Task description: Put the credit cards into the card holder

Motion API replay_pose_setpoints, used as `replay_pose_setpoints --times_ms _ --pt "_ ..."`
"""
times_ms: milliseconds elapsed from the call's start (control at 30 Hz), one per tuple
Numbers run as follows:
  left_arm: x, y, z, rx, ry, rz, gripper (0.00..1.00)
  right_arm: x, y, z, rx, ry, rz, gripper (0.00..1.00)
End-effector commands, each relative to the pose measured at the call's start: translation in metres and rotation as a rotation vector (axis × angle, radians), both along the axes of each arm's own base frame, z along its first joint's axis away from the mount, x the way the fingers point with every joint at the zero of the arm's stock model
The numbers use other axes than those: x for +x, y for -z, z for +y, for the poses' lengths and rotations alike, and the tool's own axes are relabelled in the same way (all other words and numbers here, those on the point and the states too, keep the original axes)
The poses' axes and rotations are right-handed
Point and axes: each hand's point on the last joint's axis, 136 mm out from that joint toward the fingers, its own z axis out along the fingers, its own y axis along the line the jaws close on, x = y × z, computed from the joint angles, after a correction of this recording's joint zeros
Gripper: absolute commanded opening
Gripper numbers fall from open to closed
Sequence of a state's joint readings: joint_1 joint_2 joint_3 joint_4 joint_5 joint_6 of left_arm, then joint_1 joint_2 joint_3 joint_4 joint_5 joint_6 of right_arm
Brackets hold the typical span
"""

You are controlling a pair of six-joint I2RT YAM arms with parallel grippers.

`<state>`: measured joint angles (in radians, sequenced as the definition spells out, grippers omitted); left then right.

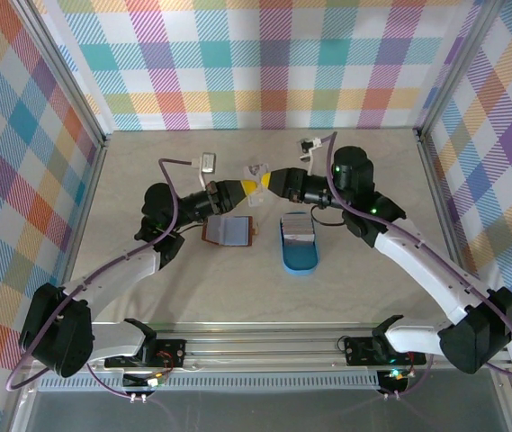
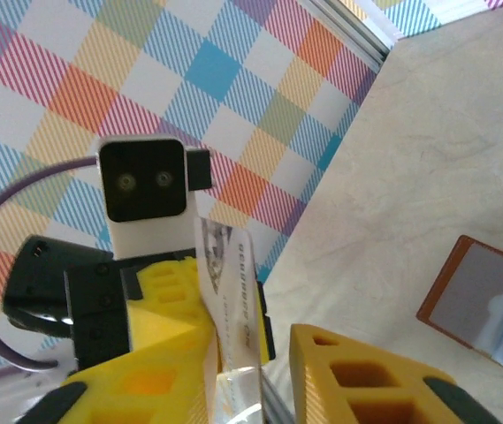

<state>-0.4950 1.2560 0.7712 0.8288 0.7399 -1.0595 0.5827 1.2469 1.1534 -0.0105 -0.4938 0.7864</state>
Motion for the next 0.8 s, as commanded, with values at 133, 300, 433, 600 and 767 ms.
replay_pose_setpoints --times_ms 133,300,433,600,767 --pt "0.021 0.0 0.004 -0.036 -0.105 0.045 0.0 -0.013 -0.009 -0.023 0.068 -0.029 -0.057 0.44" --pt "0.024 -0.001 0.007 -0.043 -0.132 0.047 0.0 -0.015 0.004 -0.03 0.066 -0.052 -0.01 0.48" --pt "0.022 0.004 0.006 -0.024 -0.125 0.06 0.0 -0.01 0.01 -0.032 0.047 -0.03 0.022 0.49" --pt "0.015 0.005 -0.002 -0.012 -0.068 0.062 0.0 -0.012 0.011 -0.022 0.041 -0.119 0.037 0.47" --pt "0.005 0.009 -0.011 0.018 -0.025 0.072 0.0 -0.012 0.012 -0.017 0.041 -0.16 0.062 0.42"
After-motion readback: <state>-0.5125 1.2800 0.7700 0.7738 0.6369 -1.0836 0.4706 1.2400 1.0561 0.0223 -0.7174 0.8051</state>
